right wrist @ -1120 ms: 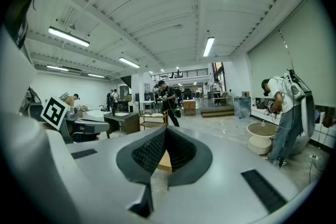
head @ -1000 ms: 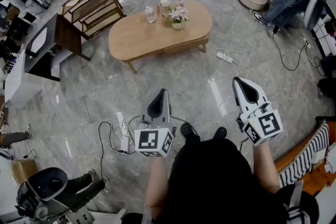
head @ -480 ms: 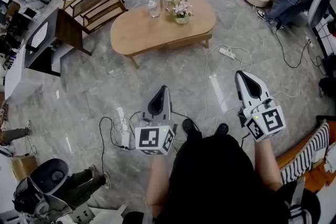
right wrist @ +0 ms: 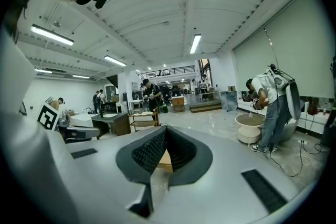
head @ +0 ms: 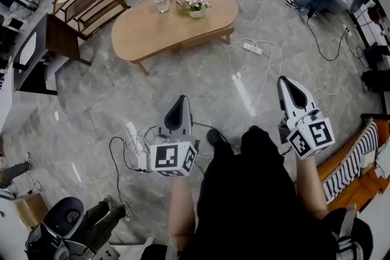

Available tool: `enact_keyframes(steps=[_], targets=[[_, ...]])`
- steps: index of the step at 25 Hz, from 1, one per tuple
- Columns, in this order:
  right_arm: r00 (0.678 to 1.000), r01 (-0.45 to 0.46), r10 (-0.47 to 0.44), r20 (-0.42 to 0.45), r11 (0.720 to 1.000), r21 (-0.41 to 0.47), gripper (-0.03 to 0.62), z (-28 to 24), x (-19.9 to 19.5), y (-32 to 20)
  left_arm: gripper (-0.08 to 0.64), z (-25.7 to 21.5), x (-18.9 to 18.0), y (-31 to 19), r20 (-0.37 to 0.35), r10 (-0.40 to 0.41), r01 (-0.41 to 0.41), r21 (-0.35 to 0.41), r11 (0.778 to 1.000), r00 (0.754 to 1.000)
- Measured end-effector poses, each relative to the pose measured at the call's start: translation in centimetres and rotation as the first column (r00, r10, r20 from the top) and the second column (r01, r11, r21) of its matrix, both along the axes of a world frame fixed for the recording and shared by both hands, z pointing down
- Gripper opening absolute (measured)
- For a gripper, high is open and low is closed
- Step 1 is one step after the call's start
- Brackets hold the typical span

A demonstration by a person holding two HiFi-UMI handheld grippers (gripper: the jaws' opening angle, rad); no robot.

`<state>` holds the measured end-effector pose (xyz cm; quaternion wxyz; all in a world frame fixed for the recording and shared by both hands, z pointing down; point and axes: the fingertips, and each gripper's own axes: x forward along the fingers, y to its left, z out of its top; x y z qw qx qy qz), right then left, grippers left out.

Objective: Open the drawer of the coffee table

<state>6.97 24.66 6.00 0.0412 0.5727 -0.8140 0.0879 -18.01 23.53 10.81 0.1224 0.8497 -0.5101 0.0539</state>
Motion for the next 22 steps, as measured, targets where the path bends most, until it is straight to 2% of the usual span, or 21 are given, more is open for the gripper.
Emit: enact_keyframes(steps=[5,9,16,22], targets=[[1.0,-0.018,0.018,-0.012,0.999,-0.035,0.012,1.2,1.1,-0.6,0.014,0.9,0.8,-0.9,-0.007,0.012,-0.012,-0.018,1.0,1.0],[1.0,0.006,-0.005,0.003,0.999,-0.039,0.012,1.8,1.9,-3.3,0.014,1.4,1.7,-2.4,0.011,-0.008,0.008,-0.036,0.999,1.0],[0.991,0.114,-0.112,0.067,0.993,-0.023,0.012,3.1,3.7,-12.6,0.014,1.4,3.9,-8.0,0.071,-0.096,0.1,-0.046,0.994,0.993],[0.979,0.192,-0.192,0.067,0.981,0.011,0.012,2.3,8.1,-21.4,0.014,0.7,7.6,-14.1,0.047,-0.163,0.166,-0.086,0.982,0.986]])
